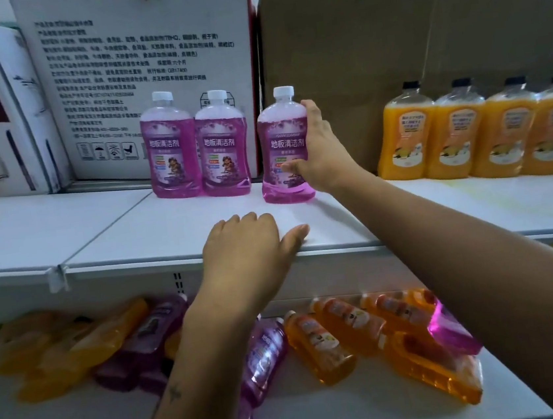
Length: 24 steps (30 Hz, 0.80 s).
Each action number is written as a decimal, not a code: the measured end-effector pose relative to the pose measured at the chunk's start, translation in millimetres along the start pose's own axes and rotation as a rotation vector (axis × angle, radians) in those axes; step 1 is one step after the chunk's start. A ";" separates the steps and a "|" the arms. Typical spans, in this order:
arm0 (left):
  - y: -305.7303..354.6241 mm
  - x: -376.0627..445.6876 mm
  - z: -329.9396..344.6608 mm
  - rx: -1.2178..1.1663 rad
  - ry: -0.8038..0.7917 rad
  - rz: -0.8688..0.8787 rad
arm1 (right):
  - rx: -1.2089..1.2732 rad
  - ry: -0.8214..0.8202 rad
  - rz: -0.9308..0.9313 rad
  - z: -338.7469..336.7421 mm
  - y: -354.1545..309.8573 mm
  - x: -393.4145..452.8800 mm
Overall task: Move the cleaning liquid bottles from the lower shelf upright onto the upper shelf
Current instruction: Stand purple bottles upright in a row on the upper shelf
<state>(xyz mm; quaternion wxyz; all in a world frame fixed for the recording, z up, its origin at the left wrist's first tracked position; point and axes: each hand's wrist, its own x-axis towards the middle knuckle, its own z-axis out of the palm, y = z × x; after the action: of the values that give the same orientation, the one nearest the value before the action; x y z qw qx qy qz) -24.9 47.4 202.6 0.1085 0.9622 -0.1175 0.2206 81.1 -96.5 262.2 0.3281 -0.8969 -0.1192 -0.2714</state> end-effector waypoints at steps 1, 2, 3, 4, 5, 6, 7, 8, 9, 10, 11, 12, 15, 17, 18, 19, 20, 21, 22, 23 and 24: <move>0.2 0.1 0.4 -0.004 0.008 -0.004 | -0.002 0.009 0.009 5.4 0.5 6.3; 0.4 -0.2 0.5 -0.005 0.010 -0.008 | -0.004 0.020 0.018 10.5 1.0 12.1; 0.3 -0.4 0.8 -0.003 0.011 -0.009 | -0.004 0.030 0.028 15.0 1.8 17.2; 0.0 -0.1 1.8 0.002 0.014 -0.006 | 0.001 0.037 0.039 18.8 2.6 21.8; -0.1 0.3 2.4 0.009 0.017 -0.001 | 0.016 0.046 0.051 21.9 4.0 26.4; -0.4 0.6 2.8 0.015 0.019 0.005 | 0.035 0.055 0.064 24.6 5.3 30.2; -0.9 0.4 3.5 0.014 0.022 0.009 | 0.050 0.062 0.074 27.7 6.4 33.2; -1.5 0.6 4.5 0.010 0.030 0.010 | 0.056 0.069 0.079 30.0 7.3 35.7; -1.9 1.0 5.2 0.014 0.041 0.012 | 0.062 0.078 0.080 31.6 8.3 37.8; -2.6 1.1 5.4 0.028 0.048 0.016 | 0.068 0.080 0.080 32.4 9.0 38.5; -3.3 0.6 4.6 0.038 0.053 0.016 | 0.070 0.073 0.076 32.3 9.3 38.2; -3.8 -0.4 3.0 0.027 0.064 0.014 | 0.068 0.063 0.073 31.6 9.5 37.0; -5.1 -18.0 -0.9 -0.279 0.215 0.050 | 0.123 0.002 0.126 30.3 7.0 30.9; -7.1 -50.4 1.2 -0.589 0.387 0.054 | 0.152 -0.168 0.207 22.0 -2.0 20.9; -11.4 -70.0 6.4 -0.686 0.447 0.030 | 0.180 -0.242 0.232 12.3 -6.4 12.2; -18.3 -88.7 12.9 -0.747 0.484 0.002 | 0.241 -0.254 0.215 0.6 -8.7 0.8; -26.8 -105.0 19.8 -0.789 0.514 -0.027 | 0.306 -0.200 0.159 -12.3 -8.9 -14.1; -35.5 -117.5 27.5 -0.816 0.540 -0.064 | 0.353 -0.100 0.096 -26.7 -9.1 -34.7; -44.7 -126.5 37.1 -0.824 0.556 -0.103 | 0.384 0.005 0.053 -40.2 -9.2 -62.3; -53.6 -133.9 47.6 -0.816 0.548 -0.141 | 0.422 0.086 0.026 -50.6 -7.2 -95.1; -61.8 -139.6 57.4 -0.803 0.507 -0.183 | 0.491 0.124 0.003 -56.4 -4.1 -129.3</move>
<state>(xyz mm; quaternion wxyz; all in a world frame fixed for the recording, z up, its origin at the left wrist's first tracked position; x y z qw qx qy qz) -107.3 116.0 79.6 0.5153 0.7667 -0.0782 0.3748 -50.1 -134.9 227.3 0.5430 -0.7722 -0.1599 -0.2885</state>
